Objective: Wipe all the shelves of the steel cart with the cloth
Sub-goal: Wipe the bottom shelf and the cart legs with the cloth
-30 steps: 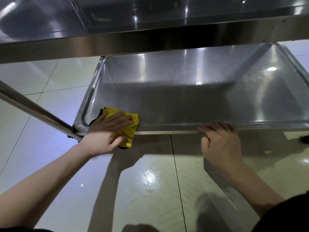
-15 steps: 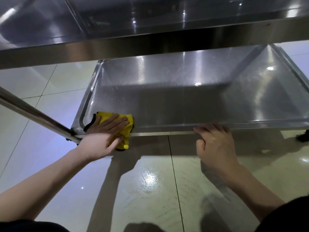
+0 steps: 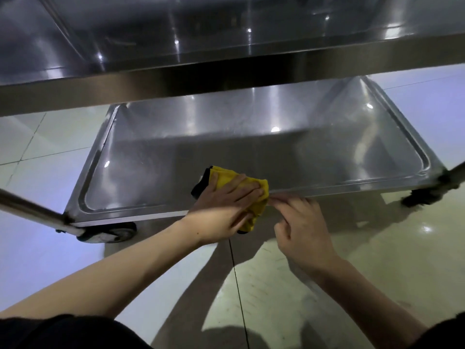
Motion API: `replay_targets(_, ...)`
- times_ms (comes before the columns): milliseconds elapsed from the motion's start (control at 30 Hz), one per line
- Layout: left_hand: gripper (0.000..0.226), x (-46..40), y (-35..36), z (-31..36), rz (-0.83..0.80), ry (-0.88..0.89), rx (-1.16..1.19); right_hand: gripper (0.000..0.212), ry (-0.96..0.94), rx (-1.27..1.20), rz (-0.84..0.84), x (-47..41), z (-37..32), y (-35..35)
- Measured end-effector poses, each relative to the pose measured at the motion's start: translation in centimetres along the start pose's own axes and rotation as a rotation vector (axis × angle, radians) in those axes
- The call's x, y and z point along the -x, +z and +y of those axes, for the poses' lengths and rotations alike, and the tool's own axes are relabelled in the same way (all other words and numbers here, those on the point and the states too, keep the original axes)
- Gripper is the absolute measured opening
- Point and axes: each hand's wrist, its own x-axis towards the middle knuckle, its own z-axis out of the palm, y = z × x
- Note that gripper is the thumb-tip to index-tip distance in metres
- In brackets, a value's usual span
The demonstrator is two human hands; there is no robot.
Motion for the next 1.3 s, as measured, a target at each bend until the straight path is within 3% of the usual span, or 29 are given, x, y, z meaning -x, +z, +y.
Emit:
replay_targets(367,0.068,-4.6,0.4,3.2,0.012,0.044,0.076,0.04,0.111,0.017,0.131,0.9,3.5,-2.1)
replay_targets(567,0.059,-2.2,-0.1,1.8,0.182,0.057,0.035,0.03,0.16,-0.103,0.122,1.1,3.2,-1.9)
replay_targets(700,0.062,-1.3,0.5,1.1,0.177,0.011,0.066,0.026,0.151,-0.116,0.133,1.0,3.2,-1.7)
replay_targets(1300,0.056,-7.8,0.4,7.5,0.283,0.19,0.141,0.031,0.21,-0.041,0.225,3.8,6.7,-3.8)
